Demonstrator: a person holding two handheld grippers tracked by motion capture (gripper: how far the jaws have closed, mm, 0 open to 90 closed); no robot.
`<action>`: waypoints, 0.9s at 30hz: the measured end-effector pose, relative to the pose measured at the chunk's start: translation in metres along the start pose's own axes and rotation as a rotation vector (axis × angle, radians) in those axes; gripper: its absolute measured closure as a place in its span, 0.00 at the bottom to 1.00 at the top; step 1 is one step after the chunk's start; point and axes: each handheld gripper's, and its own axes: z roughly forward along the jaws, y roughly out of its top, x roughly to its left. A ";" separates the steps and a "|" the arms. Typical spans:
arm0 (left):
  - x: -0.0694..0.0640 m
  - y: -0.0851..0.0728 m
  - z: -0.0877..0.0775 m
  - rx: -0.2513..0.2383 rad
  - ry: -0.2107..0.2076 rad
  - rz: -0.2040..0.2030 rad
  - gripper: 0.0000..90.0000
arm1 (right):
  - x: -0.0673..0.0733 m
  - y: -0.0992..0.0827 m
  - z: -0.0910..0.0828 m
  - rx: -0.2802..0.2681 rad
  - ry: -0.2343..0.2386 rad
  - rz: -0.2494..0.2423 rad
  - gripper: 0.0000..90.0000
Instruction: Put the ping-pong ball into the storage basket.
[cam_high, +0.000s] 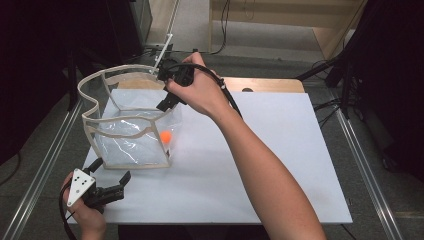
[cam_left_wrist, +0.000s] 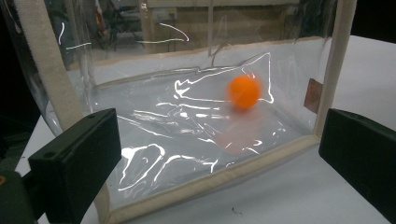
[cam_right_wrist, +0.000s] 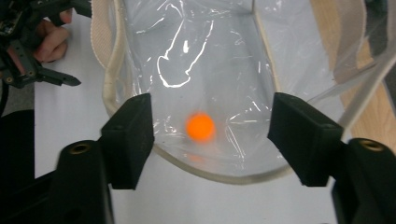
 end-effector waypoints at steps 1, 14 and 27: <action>0.000 0.000 0.000 0.000 0.000 0.000 0.00 | 0.000 -0.002 -0.001 -0.010 0.006 0.009 0.26; 0.000 0.000 0.000 0.000 0.000 0.000 0.00 | 0.003 -0.027 -0.013 -0.060 -0.017 0.047 0.00; 0.000 0.000 0.000 0.002 0.000 0.002 0.00 | 0.010 -0.048 -0.021 -0.063 -0.031 0.052 0.00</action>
